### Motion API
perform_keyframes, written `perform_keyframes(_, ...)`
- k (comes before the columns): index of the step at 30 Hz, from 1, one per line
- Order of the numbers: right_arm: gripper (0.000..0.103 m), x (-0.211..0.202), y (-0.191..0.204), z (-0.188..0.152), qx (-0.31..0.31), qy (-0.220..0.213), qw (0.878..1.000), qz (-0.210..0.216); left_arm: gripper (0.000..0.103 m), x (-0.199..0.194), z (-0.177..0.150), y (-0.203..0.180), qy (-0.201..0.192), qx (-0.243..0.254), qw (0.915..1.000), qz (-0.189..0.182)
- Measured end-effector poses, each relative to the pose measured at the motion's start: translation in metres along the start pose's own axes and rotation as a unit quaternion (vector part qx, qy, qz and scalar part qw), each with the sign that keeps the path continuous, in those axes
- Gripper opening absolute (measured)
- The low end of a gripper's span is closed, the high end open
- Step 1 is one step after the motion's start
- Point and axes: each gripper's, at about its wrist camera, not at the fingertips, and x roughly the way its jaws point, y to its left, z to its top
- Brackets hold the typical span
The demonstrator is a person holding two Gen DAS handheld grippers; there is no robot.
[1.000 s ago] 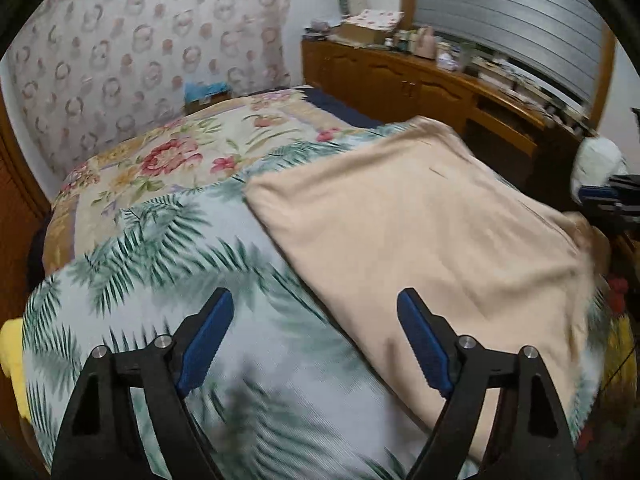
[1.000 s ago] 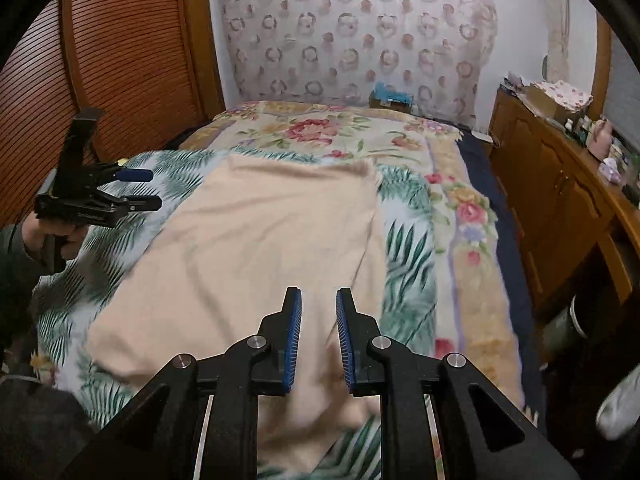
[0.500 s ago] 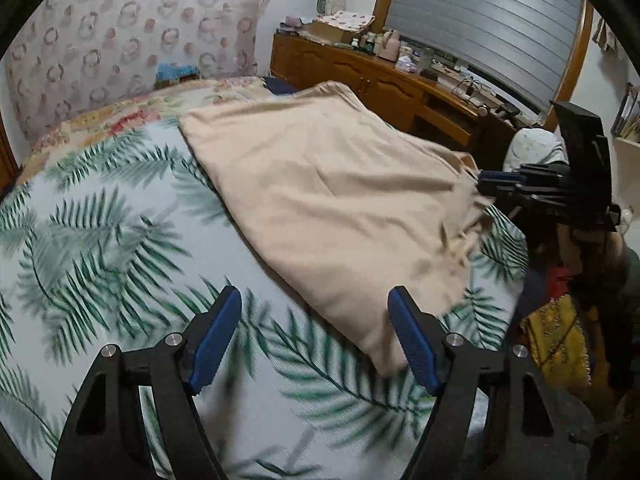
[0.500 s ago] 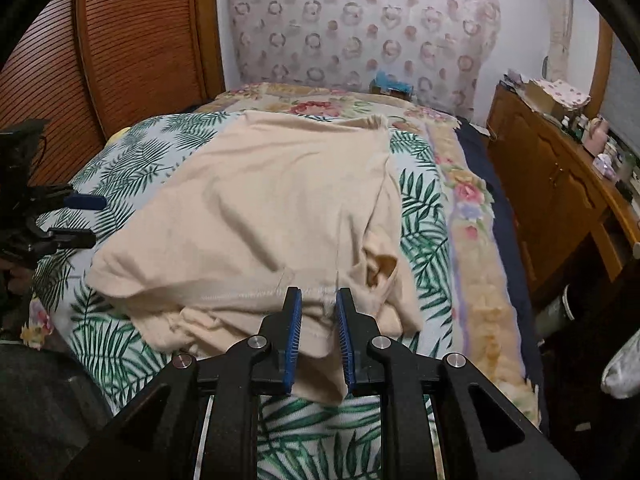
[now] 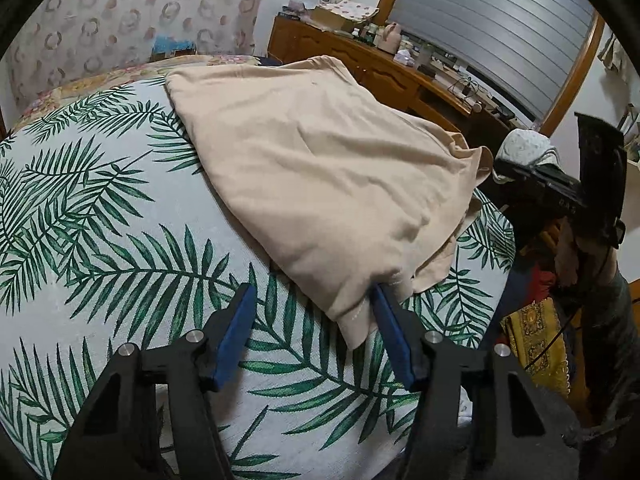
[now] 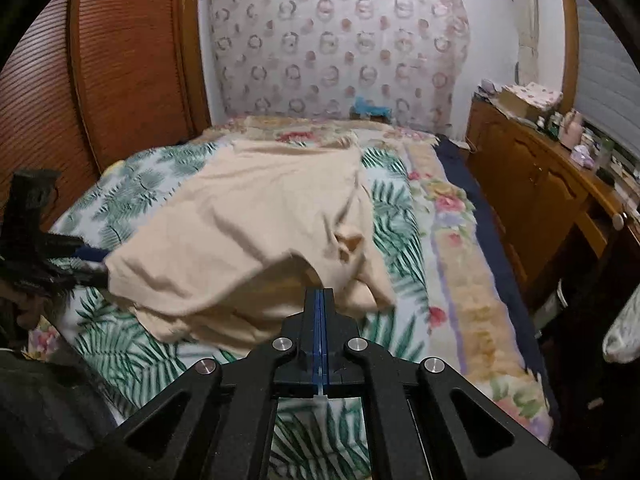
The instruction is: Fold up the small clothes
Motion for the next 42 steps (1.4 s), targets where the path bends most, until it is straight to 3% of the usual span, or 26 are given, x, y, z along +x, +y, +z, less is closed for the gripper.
perform_keyframes(1, 0.0, 0.0, 0.004, 0.003, -0.006, -0.006, 1.0, -0.001, 0.06, 0.0, 0.0, 0.0, -0.001, 0.0, 1.0, 0.001)
perform_keyframes(3, 0.018, 0.002, 0.011, 0.007, -0.02, -0.009, 1.0, -0.015, 0.051, 0.0, -0.001, -0.001, -0.001, 0.001, 1.0, 0.004)
perform_keyframes(5, 0.027, 0.008, 0.018, 0.005, -0.033, -0.008, 0.999, -0.028, 0.032, 0.0, -0.002, -0.001, 0.001, 0.0, 1.0, -0.006)
perform_keyframes(11, 0.026, 0.026, 0.019, -0.002, -0.04, 0.013, 0.999, -0.028, 0.007, 0.001, -0.006, -0.007, -0.001, 0.005, 0.9997, -0.022)
perform_keyframes(12, 0.009, 0.027, 0.019, -0.002, -0.041, 0.013, 0.999, -0.025, 0.007, 0.0, -0.006, -0.008, -0.002, 0.006, 0.9997, -0.022)
perform_keyframes(13, 0.0, 0.026, 0.019, -0.004, -0.042, 0.013, 0.999, -0.024, 0.006, -0.003, -0.006, -0.009, -0.006, 0.006, 0.9997, -0.025)
perform_keyframes(18, 0.0, 0.006, 0.012, -0.007, -0.052, -0.004, 0.998, -0.032, 0.004, -0.018, -0.004, -0.012, -0.024, 0.005, 0.9992, -0.032)
perform_keyframes(21, 0.0, -0.001, 0.005, -0.017, -0.045, 0.01, 0.998, -0.036, 0.004, -0.026, -0.006, -0.013, -0.032, 0.003, 0.9986, -0.042)
perform_keyframes(26, 0.001, -0.007, -0.004, -0.018, -0.008, 0.004, 1.0, -0.02, 0.004, -0.032, -0.012, -0.016, -0.033, 0.0, 0.9983, -0.048)
perform_keyframes(28, 0.009, -0.011, -0.005, -0.012, 0.005, -0.014, 1.0, -0.017, 0.004, -0.03, -0.013, -0.013, -0.03, -0.003, 0.9986, -0.043)
perform_keyframes(30, 0.031, -0.008, -0.003, -0.005, 0.009, -0.025, 1.0, -0.018, 0.004, -0.027, -0.014, -0.011, -0.026, -0.007, 0.9988, -0.04)
perform_keyframes(33, 0.048, 0.005, -0.005, 0.005, 0.028, -0.027, 0.999, -0.024, 0.004, -0.023, -0.015, -0.01, -0.023, -0.011, 0.999, -0.036)
perform_keyframes(42, 0.051, 0.062, -0.015, -0.002, 0.076, 0.047, 0.996, -0.015, 0.004, -0.014, -0.019, -0.009, -0.015, -0.011, 0.9997, -0.017)
